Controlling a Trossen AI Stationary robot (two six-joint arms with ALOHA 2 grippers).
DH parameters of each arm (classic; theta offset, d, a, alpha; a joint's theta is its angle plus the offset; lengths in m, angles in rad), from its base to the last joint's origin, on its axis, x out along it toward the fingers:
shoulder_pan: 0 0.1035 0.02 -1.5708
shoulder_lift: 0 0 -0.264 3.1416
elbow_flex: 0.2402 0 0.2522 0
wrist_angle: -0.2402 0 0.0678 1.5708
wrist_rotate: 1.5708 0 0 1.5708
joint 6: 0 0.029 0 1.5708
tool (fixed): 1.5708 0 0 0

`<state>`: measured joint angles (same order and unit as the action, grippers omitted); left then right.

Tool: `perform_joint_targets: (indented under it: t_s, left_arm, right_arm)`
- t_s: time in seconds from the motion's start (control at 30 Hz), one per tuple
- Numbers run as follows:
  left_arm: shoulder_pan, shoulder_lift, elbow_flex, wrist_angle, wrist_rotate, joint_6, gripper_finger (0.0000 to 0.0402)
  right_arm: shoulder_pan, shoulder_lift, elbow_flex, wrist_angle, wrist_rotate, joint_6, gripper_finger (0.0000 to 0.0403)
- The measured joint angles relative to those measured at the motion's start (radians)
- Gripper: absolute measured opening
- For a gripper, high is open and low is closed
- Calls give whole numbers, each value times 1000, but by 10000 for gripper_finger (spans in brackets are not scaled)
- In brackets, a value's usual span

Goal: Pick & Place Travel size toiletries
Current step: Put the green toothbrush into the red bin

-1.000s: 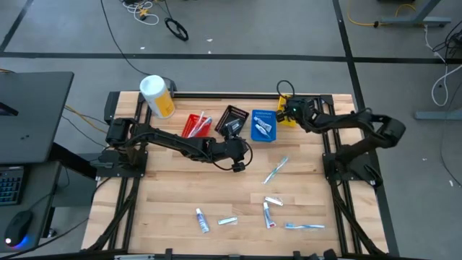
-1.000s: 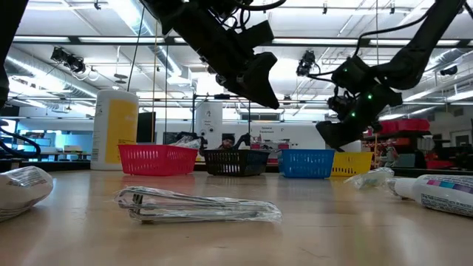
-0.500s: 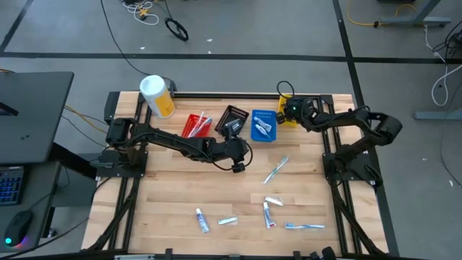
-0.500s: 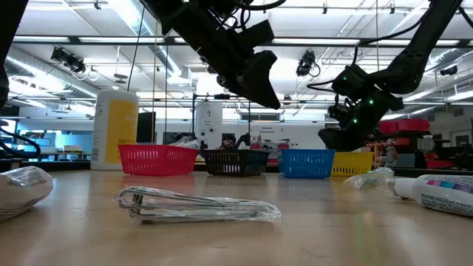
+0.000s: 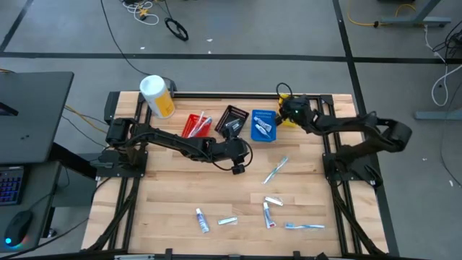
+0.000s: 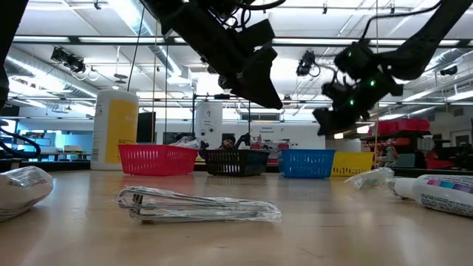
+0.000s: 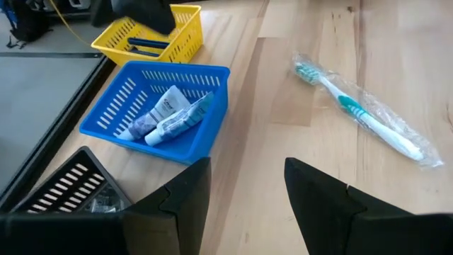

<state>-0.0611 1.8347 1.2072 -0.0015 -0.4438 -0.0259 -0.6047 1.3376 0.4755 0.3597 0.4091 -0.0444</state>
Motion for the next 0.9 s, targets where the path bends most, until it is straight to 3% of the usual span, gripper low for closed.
perform_joint_targets:
  t_s: [0.23, 0.3, 0.47, 0.57, 0.9]
  left_arm:
    - [0, 0, -1, 0, 16, -87, 189]
    - [0, 0, -1, 1, 16, -123, 189]
    - [0, 0, -1, 0, 21, -191, 189]
    - [0, 0, -1, 0, 20, -216, 189]
    - [0, 0, -1, 0, 72, -233, 189]
  right_arm:
    - [130, -171, 0, 2, -41, -35, 90]
    - [159, -211, 0, -3, -139, -35, 90]
    - [214, -285, 0, -55, -496, -83, 90]
    - [240, -309, 0, -99, -608, -88, 90]
    - [306, -330, 0, -359, -621, -130, 90]
